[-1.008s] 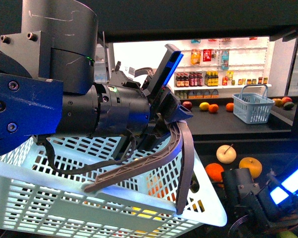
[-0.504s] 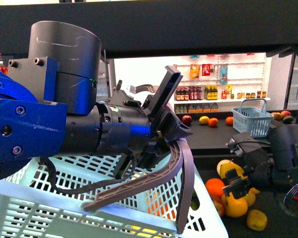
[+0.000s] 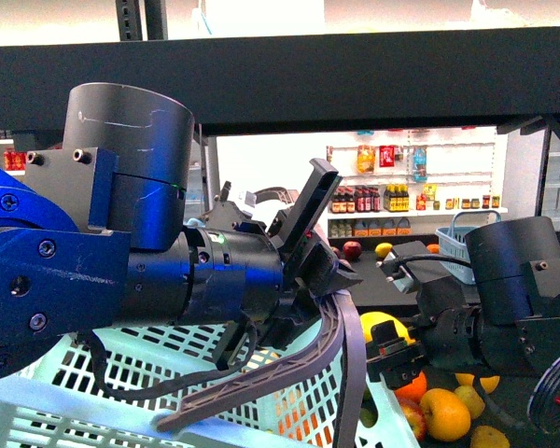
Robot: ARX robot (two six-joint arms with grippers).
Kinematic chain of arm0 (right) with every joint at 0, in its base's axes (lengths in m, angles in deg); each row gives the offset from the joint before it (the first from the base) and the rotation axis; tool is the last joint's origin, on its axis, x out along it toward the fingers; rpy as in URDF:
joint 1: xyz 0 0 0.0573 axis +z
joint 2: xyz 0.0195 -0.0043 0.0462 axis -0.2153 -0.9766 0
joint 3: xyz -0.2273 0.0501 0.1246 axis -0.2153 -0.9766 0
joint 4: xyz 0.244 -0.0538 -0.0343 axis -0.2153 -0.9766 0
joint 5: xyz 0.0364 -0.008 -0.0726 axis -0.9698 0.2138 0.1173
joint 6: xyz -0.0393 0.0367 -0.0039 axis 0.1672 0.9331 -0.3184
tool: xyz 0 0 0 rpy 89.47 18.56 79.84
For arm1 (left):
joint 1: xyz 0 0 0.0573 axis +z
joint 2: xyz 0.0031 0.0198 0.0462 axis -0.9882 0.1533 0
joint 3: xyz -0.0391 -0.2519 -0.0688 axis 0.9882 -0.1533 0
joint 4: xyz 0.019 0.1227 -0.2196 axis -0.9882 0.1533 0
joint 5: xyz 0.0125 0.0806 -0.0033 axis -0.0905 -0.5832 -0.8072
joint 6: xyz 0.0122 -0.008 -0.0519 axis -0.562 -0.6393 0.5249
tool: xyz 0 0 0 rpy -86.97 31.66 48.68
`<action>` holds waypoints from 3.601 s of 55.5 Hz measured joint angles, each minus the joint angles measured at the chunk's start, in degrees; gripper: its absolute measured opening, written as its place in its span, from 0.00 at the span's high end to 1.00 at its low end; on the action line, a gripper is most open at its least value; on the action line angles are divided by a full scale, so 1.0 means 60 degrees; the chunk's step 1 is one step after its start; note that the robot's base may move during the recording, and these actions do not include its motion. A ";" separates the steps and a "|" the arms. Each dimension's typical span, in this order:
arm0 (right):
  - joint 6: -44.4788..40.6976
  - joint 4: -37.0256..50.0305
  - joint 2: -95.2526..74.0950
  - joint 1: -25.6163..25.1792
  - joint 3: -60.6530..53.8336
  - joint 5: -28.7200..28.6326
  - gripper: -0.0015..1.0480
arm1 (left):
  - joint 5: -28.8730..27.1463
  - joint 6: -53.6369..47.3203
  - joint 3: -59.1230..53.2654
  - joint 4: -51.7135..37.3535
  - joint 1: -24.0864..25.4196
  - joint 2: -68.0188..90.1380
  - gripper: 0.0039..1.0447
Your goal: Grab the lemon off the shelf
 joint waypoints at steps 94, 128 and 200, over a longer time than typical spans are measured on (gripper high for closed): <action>0.1606 -0.3362 1.6393 0.3238 -0.9675 0.7187 0.32 | -0.0018 0.0036 -0.0007 0.0004 0.0000 0.0000 0.89; 0.1231 -0.4747 1.9369 -0.0404 -1.0990 0.3370 0.97 | -0.0015 0.0018 -0.0007 0.0004 -0.0007 0.0000 0.89; 0.1220 -0.4761 1.9963 -0.1657 -1.1489 0.2313 0.60 | -0.0127 0.0044 -0.0011 -0.0004 -0.0015 0.0000 0.89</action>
